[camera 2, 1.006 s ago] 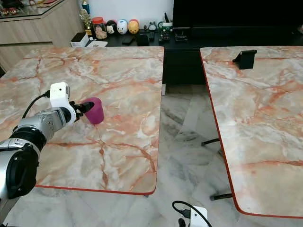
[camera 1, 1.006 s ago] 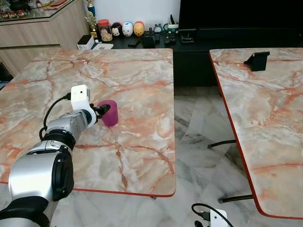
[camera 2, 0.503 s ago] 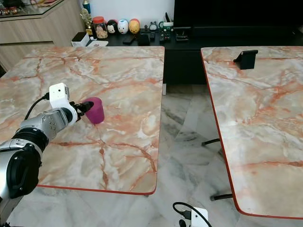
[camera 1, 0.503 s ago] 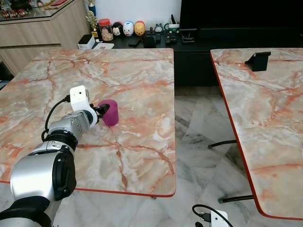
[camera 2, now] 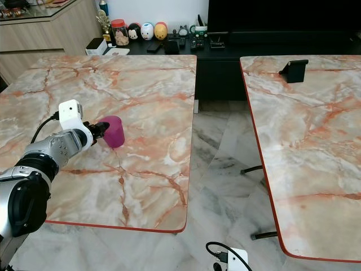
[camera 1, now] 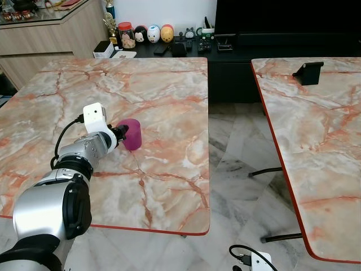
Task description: Setting the table
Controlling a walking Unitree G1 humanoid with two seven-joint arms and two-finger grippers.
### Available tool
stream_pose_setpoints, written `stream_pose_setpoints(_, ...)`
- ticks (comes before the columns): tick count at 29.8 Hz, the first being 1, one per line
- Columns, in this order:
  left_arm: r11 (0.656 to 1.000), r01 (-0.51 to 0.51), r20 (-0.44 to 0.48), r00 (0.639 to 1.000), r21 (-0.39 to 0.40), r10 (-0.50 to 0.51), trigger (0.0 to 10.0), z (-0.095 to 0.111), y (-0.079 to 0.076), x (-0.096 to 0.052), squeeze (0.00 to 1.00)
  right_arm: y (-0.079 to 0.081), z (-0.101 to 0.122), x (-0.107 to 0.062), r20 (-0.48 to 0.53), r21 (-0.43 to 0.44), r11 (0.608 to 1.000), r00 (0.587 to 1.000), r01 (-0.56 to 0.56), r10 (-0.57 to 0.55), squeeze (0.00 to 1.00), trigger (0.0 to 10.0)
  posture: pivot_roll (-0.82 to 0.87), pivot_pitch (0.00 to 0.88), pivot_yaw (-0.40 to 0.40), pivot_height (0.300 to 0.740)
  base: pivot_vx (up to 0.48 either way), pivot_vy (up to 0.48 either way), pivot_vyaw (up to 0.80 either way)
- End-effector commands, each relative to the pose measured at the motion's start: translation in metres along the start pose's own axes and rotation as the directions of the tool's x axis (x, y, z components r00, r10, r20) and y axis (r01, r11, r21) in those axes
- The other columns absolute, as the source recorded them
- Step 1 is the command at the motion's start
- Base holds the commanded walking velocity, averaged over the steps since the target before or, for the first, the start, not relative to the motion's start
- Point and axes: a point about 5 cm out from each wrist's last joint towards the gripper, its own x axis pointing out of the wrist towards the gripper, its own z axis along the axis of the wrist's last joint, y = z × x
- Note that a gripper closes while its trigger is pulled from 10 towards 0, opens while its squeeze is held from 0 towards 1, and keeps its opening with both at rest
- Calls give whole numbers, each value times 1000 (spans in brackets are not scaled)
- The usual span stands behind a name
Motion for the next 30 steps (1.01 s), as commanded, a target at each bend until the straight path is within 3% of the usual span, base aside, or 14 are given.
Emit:
stream_pose_setpoints(1, 1000, -15, -42, 999, -12, 15, 10000, -10, 5, 0, 0, 0, -4, -1, -8, -2, 1000, 1000, 0, 0, 0, 10000, 17, 0, 80, 740, 0, 0, 0)
stream_pose_setpoints(8, 1000, -20, -39, 999, -18, 20, 9804, -10, 6, 0, 0, 0, -5, -2, -7, -1, 1000, 1000, 4, -4, 0, 10000, 17, 0, 81, 740, 0, 0, 0)
stream_pose_setpoints(9, 1000, -23, -37, 999, -19, 22, 2627, -10, 7, 0, 0, 0, -5, -2, -7, -1, 1000, 1000, 4, -4, 0, 10000, 17, 0, 81, 740, 0, 0, 0)
stream_pose_setpoints(10, 1000, -25, -36, 999, -19, 24, 2627, -9, 7, -1, 0, 0, -4, -1, -6, -1, 1000, 1000, 4, -4, 0, 10000, 18, 0, 80, 740, 0, 0, 0)
stream_pose_setpoints(11, 999, -26, -35, 999, -19, 26, 0, -9, 7, -1, 0, 0, -4, -1, -6, -1, 1000, 1000, 3, -3, 0, 10000, 18, 0, 80, 740, 0, 0, 0)
stream_pose_setpoints(30, 999, -32, -41, 999, -7, 31, 0, -10, 10, -1, 0, 0, -4, -2, -5, 1, 1000, 1000, 5, -5, 0, 10000, 19, 0, 79, 740, 0, 0, 0)
